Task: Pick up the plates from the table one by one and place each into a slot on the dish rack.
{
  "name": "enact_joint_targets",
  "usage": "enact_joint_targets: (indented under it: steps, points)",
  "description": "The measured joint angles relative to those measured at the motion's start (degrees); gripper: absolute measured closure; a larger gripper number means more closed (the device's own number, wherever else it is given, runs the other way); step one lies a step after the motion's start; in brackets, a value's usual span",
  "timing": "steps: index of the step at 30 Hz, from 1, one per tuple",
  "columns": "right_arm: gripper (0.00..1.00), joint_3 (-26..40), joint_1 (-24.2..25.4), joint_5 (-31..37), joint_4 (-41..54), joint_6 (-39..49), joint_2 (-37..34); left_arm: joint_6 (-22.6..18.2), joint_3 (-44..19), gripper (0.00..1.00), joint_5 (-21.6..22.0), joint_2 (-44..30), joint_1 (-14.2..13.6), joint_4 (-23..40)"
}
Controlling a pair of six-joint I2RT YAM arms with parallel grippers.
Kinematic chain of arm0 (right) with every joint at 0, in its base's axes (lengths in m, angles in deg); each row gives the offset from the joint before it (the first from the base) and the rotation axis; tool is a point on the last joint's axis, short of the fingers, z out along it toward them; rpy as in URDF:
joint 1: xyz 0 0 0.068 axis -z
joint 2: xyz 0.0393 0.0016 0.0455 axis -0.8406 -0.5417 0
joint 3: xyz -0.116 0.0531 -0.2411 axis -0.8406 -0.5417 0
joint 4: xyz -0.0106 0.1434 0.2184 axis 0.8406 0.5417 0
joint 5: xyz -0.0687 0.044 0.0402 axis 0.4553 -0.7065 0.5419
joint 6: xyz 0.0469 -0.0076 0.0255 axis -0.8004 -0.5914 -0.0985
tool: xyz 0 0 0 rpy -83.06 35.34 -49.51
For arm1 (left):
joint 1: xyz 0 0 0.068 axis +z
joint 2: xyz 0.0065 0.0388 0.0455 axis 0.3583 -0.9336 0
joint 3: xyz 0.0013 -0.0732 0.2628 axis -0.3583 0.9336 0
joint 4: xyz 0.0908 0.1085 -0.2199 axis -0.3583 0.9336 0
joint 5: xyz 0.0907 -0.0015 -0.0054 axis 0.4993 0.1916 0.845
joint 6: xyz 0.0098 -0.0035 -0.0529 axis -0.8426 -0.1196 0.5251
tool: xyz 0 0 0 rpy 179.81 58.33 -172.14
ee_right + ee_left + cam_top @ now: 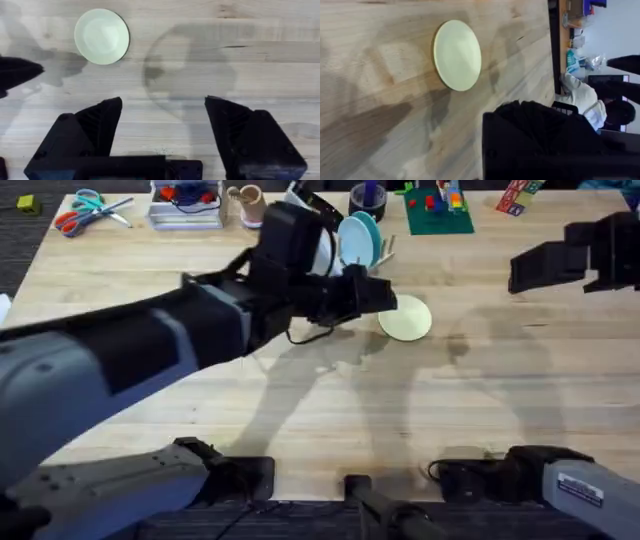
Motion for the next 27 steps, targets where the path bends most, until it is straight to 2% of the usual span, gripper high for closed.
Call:
enact_joint_targets:
  steps: [6, 17, 27]
  points:
    - [0.008, 0.0, 0.0, 0.0, -0.02, 0.0, 0.0, 2.27, 0.0, 0.961, 0.17, -4.83, -1.73, -3.84]
    - [0.007, 0.0, 0.0, 0.0, -0.15, -0.01, 0.0, 5.13, 0.0, 0.961, 0.33, -10.94, -1.87, -9.39]
    - [0.007, 0.0, 0.0, -0.01, -0.43, -0.14, 0.0, 5.05, 0.0, 0.961, 3.6, -13.45, -3.11, -9.16]
